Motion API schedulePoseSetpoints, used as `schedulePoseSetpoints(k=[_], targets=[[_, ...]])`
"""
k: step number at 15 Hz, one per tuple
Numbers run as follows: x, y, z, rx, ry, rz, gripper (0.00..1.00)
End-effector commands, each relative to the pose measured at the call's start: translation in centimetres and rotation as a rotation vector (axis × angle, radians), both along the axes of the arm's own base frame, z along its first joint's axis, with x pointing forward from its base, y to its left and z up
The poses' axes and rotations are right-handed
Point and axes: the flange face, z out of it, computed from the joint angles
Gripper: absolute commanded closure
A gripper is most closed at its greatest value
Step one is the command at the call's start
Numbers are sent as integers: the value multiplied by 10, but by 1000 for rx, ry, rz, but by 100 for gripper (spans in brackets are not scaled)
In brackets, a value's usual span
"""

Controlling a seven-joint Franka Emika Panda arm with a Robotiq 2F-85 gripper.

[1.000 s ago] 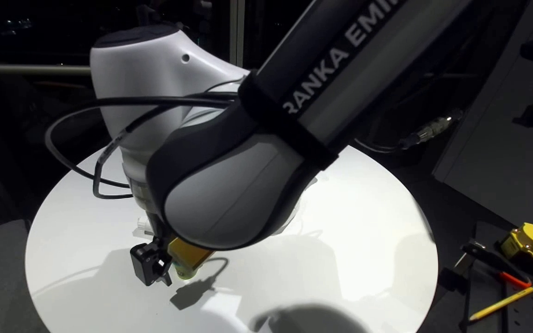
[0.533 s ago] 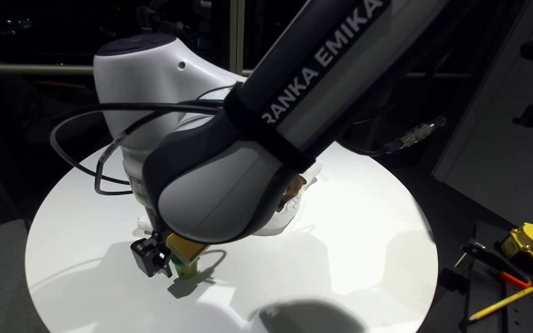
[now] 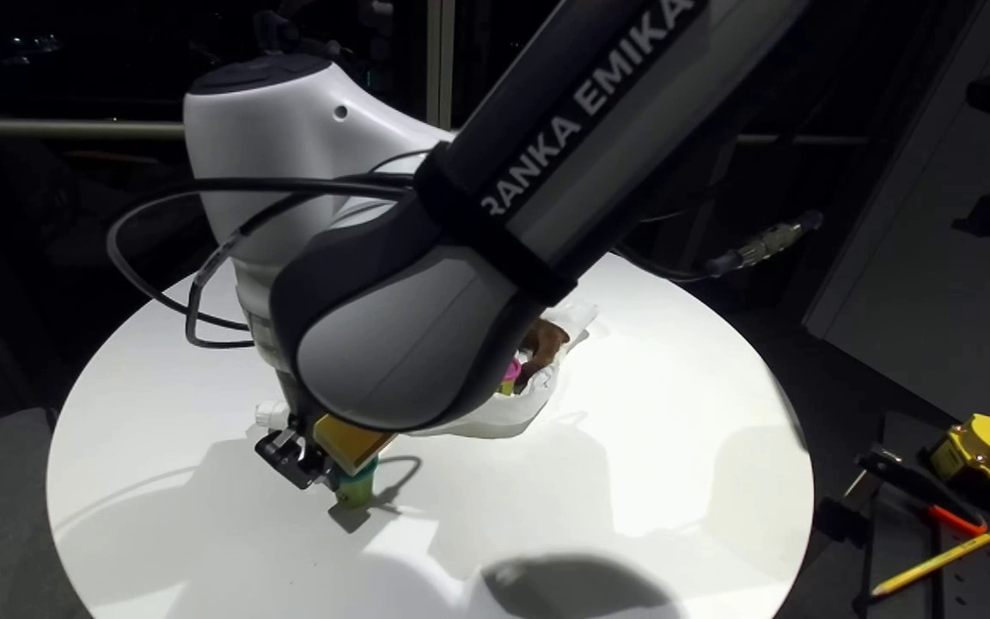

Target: Put the things on the table into the plastic bag

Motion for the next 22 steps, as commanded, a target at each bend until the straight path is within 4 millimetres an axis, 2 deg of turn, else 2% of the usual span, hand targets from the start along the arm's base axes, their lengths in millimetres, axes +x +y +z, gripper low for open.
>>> schedulePoseSetpoints(k=[1,3,5,8,11,14,18,22], targets=[[3,-13,37,-5,-26,-30,72],[7,-33,63,-13,-61,-72,72],[12,-62,94,-15,-101,-127,72],[17,-113,119,-22,-125,-215,72],[18,-165,120,-29,-115,-299,72],[17,-203,111,-20,-89,-362,72],[18,-228,96,-9,-58,-412,72],[23,-235,91,20,-50,-445,72]])
